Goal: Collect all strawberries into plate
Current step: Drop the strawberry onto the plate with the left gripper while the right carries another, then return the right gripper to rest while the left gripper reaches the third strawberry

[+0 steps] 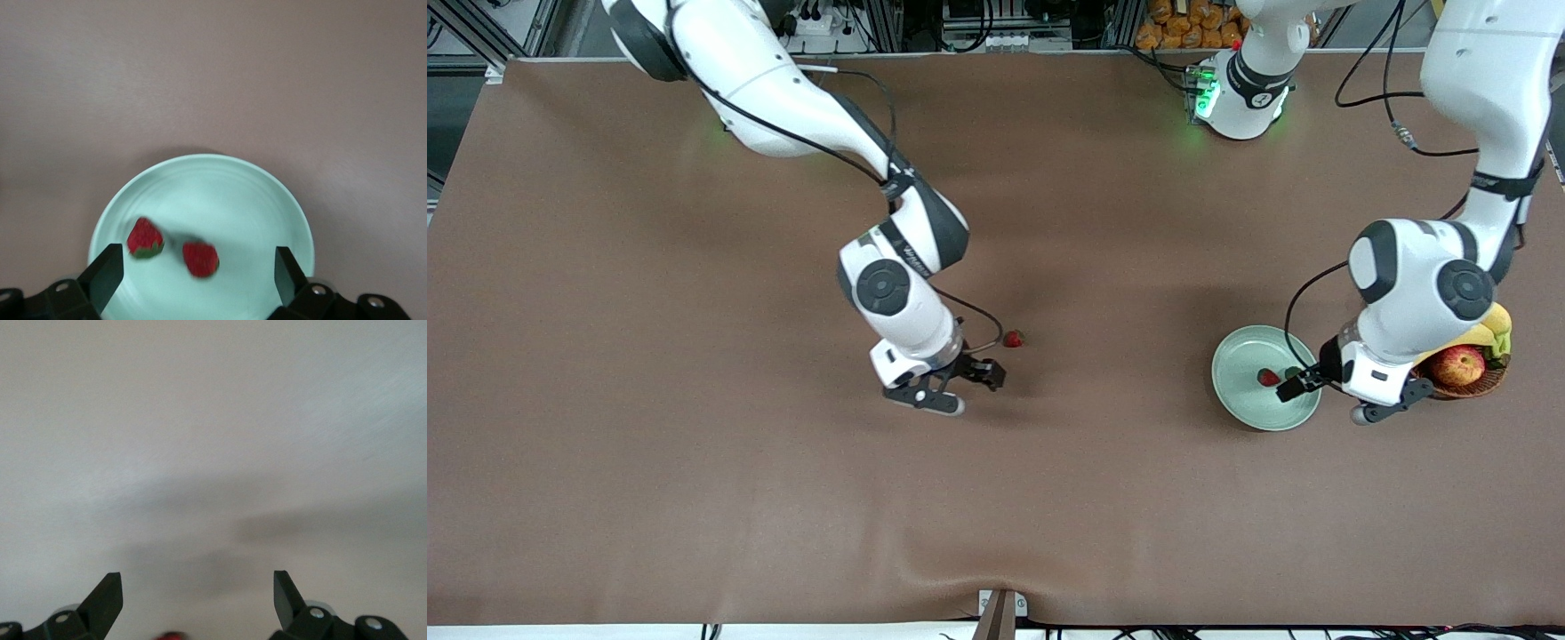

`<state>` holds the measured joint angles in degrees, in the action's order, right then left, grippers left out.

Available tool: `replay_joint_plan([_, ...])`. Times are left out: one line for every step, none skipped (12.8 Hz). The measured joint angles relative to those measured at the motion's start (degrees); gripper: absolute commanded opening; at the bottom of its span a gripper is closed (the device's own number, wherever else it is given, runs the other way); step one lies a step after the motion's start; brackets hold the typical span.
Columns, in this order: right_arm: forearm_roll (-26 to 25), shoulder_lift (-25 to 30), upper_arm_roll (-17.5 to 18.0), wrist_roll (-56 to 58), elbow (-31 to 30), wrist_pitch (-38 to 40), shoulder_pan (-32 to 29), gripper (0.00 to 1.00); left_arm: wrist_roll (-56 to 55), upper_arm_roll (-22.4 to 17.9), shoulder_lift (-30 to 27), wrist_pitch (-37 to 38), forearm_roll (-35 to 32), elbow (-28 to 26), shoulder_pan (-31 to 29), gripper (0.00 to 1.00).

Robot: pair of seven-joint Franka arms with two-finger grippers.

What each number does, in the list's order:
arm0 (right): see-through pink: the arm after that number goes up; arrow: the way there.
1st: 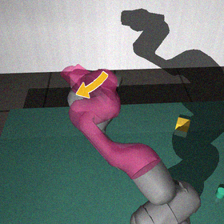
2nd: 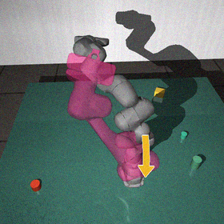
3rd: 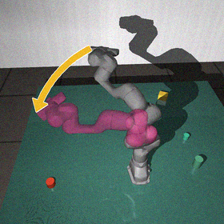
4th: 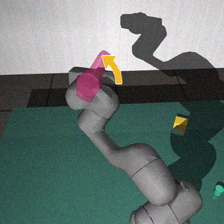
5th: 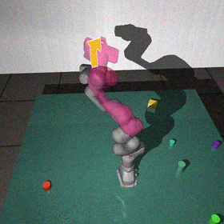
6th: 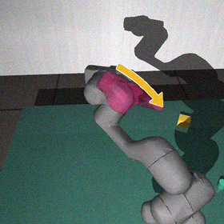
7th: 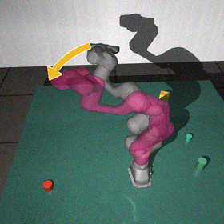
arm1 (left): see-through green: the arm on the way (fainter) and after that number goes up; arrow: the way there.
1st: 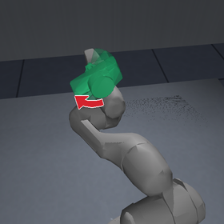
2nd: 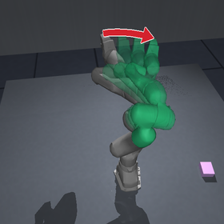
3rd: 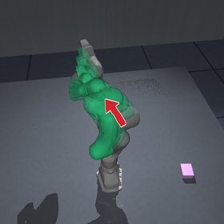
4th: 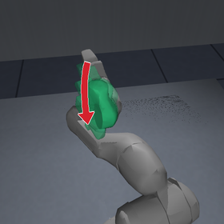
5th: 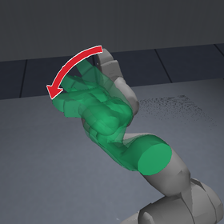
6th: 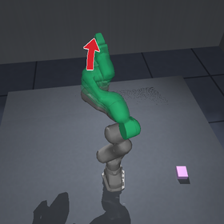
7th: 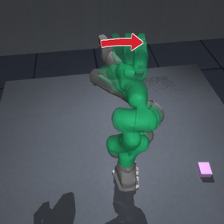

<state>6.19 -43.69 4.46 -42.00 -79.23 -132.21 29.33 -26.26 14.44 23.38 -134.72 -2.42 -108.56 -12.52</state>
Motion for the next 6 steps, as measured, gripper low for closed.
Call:
replay_joint_plan([0.0, 1.4, -0.1, 3.2, 0.0, 3.0, -1.9, 1.0, 0.0, 0.5, -1.0, 6.5, 0.0, 3.7, 0.0, 1.0])
replay_joint_plan([0.0, 2.6, -0.1, 6.7, 0.0, 5.8, -3.9, 1.0, 0.0, 1.2, -1.9, 12.1, 0.0, 7.0, 0.0, 1.0])
replay_joint_plan([0.0, 3.9, -0.1, 10.0, 0.0, 8.6, -5.9, 1.0, 0.0, 1.8, -3.0, 16.9, 0.0, 9.8, 0.0, 1.0])
replay_joint_plan([0.0, 5.4, -0.1, 12.4, -0.1, 10.9, -7.7, 1.0, 0.0, 2.4, -4.3, 21.1, 0.0, 12.3, 0.1, 1.0])
replay_joint_plan([0.0, 7.1, -0.1, 14.3, -0.6, 12.5, -9.3, 1.0, 0.0, 2.7, -5.8, 24.9, 0.0, 14.5, 0.2, 1.0])
replay_joint_plan([0.0, 9.2, -0.2, 16.2, -1.8, 13.3, -10.6, 1.0, 0.0, 2.8, -7.0, 27.9, 0.0, 16.5, 0.3, 1.0])
